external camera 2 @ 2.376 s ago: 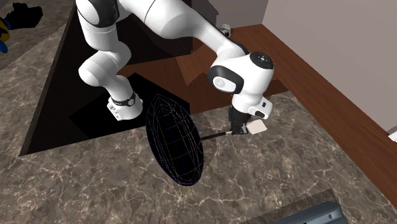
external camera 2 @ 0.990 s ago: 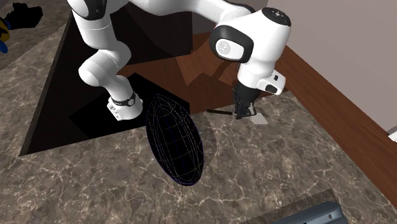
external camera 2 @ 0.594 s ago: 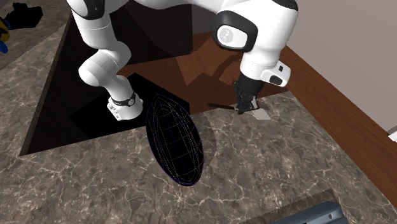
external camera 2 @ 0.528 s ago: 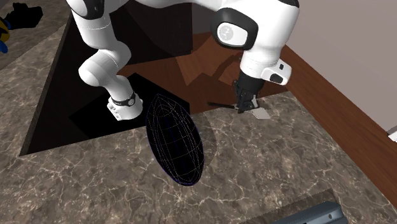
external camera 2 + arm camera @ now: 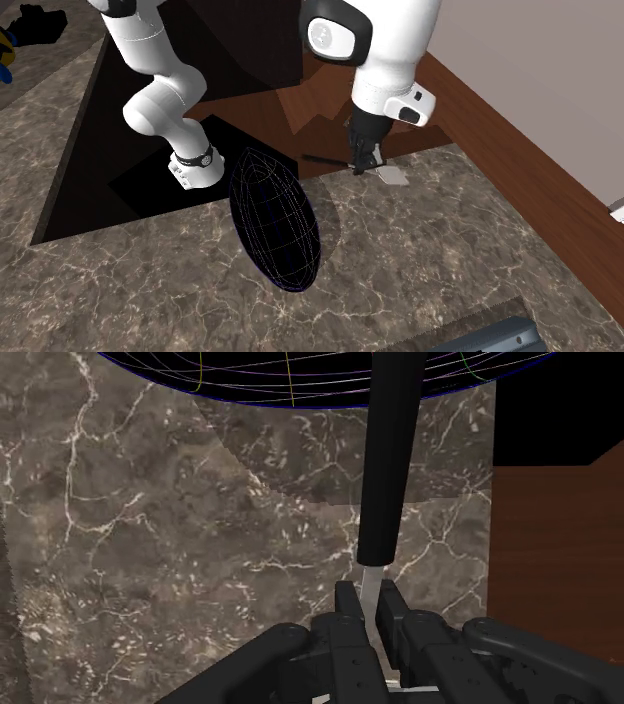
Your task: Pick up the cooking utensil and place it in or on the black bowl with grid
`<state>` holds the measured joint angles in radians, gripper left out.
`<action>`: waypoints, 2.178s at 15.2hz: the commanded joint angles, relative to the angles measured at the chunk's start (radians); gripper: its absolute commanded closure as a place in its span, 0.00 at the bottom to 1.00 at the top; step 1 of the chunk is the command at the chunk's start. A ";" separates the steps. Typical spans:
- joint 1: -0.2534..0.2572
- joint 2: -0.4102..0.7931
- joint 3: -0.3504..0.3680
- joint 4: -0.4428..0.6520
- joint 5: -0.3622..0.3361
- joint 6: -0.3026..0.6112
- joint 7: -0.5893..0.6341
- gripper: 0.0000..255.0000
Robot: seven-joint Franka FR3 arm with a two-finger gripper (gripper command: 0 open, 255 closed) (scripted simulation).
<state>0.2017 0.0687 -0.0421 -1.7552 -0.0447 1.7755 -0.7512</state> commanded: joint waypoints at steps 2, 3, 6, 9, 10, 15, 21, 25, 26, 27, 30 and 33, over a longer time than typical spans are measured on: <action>-0.021 -0.109 -0.019 -0.134 -0.007 0.027 -0.038 1.00; -0.028 -0.141 -0.027 -0.170 -0.010 0.031 -0.051 1.00; -0.049 -0.234 -0.050 -0.267 -0.023 0.039 -0.091 1.00; -0.072 -0.323 -0.077 -0.353 -0.040 0.039 -0.133 1.00; -0.080 -0.351 -0.086 -0.379 -0.047 0.038 -0.147 1.00; -0.116 -0.466 -0.130 -0.489 -0.081 0.038 -0.209 1.00; -0.117 -0.454 -0.135 -0.560 -0.084 0.121 -0.205 1.00; -0.118 -0.442 -0.138 -0.603 -0.087 0.177 -0.203 1.00; -0.118 -0.438 -0.139 -0.614 -0.087 0.191 -0.202 1.00; -0.119 -0.434 -0.140 -0.624 -0.088 0.205 -0.202 1.00; -0.119 -0.421 -0.143 -0.652 -0.089 0.246 -0.200 1.00; -0.119 -0.421 -0.143 -0.652 -0.089 0.246 -0.200 1.00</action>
<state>0.0827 -0.3528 -0.1851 -2.4060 -0.1335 2.0198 -0.9514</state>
